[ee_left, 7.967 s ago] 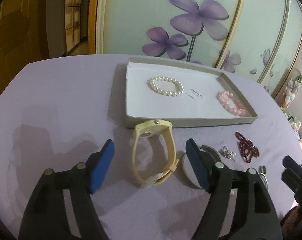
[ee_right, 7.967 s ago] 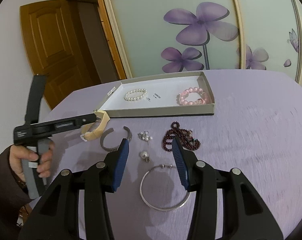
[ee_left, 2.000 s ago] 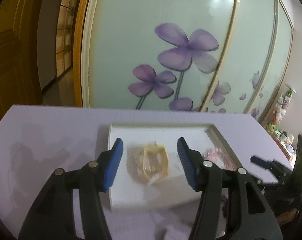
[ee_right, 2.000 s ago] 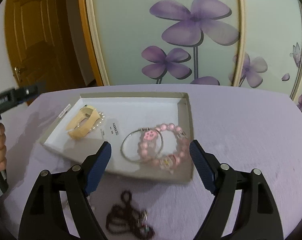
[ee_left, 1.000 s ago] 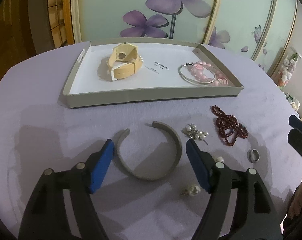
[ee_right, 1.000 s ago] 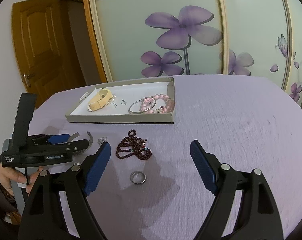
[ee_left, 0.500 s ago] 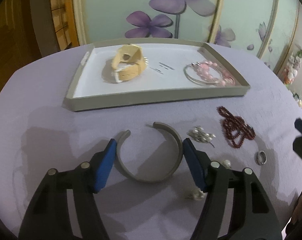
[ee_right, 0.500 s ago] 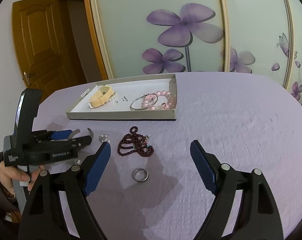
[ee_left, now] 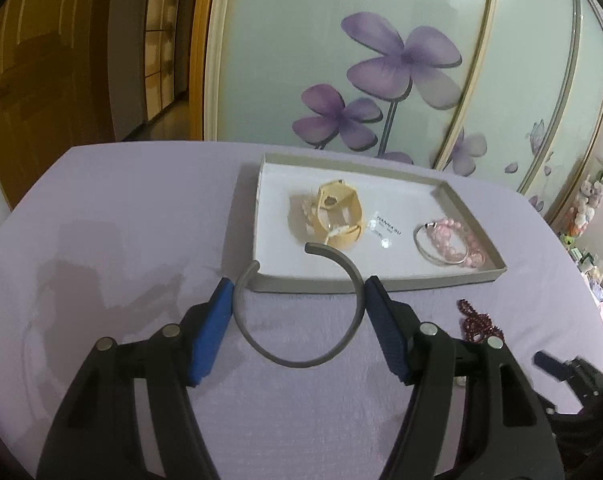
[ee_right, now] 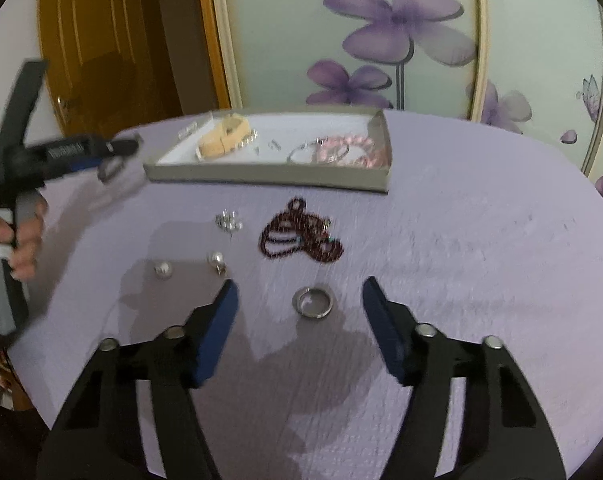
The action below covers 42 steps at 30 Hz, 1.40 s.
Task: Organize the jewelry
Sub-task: 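Grasp the silver cuff with the left tool while the right tool grasps the silver ring, then carry the cuff and ring into the tray with both tools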
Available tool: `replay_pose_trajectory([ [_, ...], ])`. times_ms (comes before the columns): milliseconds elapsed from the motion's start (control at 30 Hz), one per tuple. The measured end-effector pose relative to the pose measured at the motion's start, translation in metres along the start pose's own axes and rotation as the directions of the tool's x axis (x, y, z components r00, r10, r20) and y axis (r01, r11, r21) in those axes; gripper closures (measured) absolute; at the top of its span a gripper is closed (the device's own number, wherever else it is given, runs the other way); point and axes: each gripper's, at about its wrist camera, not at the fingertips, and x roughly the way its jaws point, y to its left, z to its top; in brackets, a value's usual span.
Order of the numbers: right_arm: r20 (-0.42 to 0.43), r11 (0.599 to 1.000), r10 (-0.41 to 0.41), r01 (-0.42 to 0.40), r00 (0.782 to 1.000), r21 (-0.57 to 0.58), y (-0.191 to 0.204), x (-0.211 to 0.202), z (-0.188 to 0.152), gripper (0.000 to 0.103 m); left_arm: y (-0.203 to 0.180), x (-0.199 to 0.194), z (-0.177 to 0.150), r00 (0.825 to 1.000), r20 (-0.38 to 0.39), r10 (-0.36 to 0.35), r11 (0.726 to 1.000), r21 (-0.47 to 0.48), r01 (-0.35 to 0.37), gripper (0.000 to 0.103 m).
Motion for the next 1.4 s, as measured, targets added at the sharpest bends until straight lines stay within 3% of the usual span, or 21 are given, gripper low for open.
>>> replay_pose_trajectory([
  [67, -0.025, 1.0, 0.004, -0.003, 1.0, 0.004, 0.0, 0.004, 0.0, 0.054, 0.002, -0.004, 0.003, 1.0, 0.014, -0.011, 1.0, -0.004, 0.011, 0.037],
  [233, -0.07, 1.0, -0.02, 0.021, 0.997, 0.015, 0.0, 0.012, 0.001, 0.056, 0.001, -0.011, 0.005, 0.999, 0.034, -0.027, 1.0, -0.002, 0.027, 0.037],
  [500, -0.084, 0.998, -0.058, 0.058, 0.995, 0.002, 0.0, 0.017, 0.004, 0.067, -0.003, -0.015, 0.007, 0.998, 0.046, -0.046, 0.999, 0.007, 0.046, 0.037],
  [633, -0.086, 0.998, -0.061, 0.06, 0.994, -0.007, 0.002, 0.018, 0.006, 0.08, -0.004, -0.015, 0.007, 0.998, 0.049, -0.049, 0.999, 0.008, 0.048, 0.037],
  [867, -0.086, 0.998, -0.055, 0.056, 0.995, 0.002, 0.001, 0.017, 0.006, 0.081, -0.005, -0.015, 0.007, 0.998, 0.05, -0.048, 0.999, 0.009, 0.048, 0.037],
  [1067, -0.034, 0.999, -0.045, 0.045, 0.998, 0.008, -0.001, 0.006, 0.014, 0.081, -0.006, -0.015, 0.011, 0.997, 0.058, -0.049, 0.999, 0.016, 0.048, 0.037],
  [1400, 0.097, 0.998, -0.057, 0.059, 0.994, -0.012, -0.003, -0.006, 0.057, 0.081, -0.013, 0.006, 0.039, 0.995, 0.064, -0.074, 0.997, 0.029, 0.072, 0.037],
])
